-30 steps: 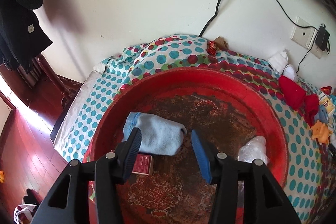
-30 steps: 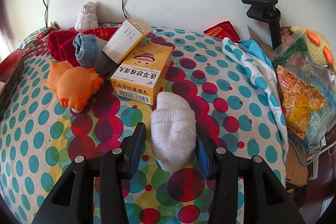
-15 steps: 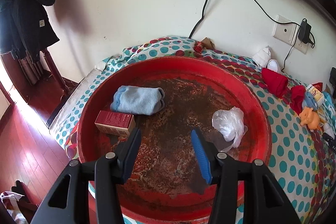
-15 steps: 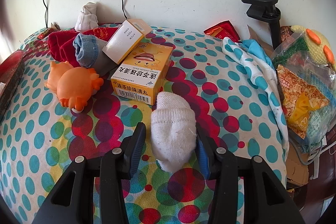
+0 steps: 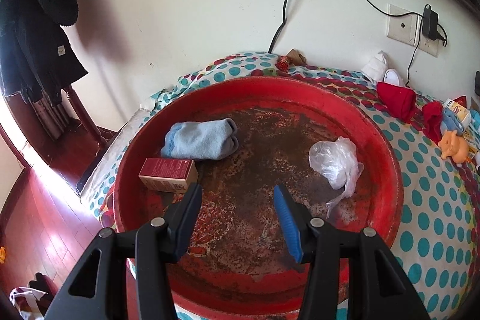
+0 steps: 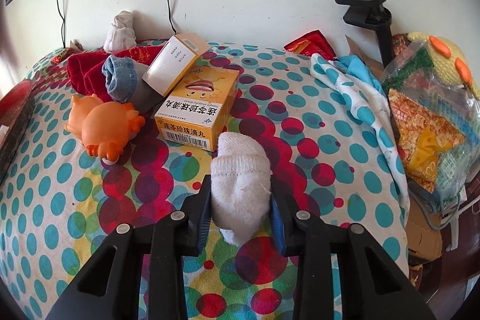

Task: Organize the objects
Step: 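Carry the white sock into the basin with the right gripper and release it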

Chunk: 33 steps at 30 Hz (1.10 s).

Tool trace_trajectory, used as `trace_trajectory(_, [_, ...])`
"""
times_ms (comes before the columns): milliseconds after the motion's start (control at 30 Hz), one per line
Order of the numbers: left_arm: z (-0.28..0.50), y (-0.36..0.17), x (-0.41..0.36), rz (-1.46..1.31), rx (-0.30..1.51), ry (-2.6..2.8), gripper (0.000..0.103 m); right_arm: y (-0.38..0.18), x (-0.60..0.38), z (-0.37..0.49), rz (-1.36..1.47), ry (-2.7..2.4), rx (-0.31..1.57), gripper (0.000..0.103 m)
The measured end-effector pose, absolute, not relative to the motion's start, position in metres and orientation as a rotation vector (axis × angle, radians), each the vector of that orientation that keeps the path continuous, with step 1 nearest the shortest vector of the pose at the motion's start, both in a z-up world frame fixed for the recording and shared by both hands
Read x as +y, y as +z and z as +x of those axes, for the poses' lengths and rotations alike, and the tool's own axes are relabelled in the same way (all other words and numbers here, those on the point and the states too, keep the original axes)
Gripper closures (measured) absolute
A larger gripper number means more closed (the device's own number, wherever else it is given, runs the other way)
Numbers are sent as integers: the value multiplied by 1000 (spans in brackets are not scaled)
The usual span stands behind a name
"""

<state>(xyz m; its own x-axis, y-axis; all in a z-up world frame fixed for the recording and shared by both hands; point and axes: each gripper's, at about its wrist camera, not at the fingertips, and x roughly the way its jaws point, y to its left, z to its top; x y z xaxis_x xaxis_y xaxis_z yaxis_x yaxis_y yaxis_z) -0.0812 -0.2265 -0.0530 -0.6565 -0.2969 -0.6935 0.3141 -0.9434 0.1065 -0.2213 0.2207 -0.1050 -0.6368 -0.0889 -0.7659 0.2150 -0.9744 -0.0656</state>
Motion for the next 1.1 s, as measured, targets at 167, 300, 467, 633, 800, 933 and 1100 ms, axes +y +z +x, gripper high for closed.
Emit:
trace_trajectory(167, [-83, -56, -234, 1107, 71, -2577, 52, -104, 216, -214, 1262, -2707, 220, 72])
trace_trajectory(300, [-80, -53, -242, 1090, 94, -2569, 52, -101, 209, -203, 1262, -2691, 210, 72])
trace_trajectory(467, [-81, -56, -254, 1118, 192, -2559, 52, -94, 189, -185, 1236, -2639, 200, 72])
trace_trajectory(633, [-80, -56, -262, 1108, 210, -2534, 52, -79, 157, -167, 1174, -2568, 189, 72])
trace_trajectory(800, [-81, -59, -268, 1129, 247, -2521, 52, -64, 108, -152, 1111, -2472, 200, 72])
trace_trajectory(933, [-80, -58, -270, 1116, 244, -2510, 52, -54, 67, -140, 1072, -2399, 219, 72])
trace_trajectory(1100, [-79, -58, -275, 1115, 252, -2504, 52, -47, 19, -128, 1033, -2315, 243, 72])
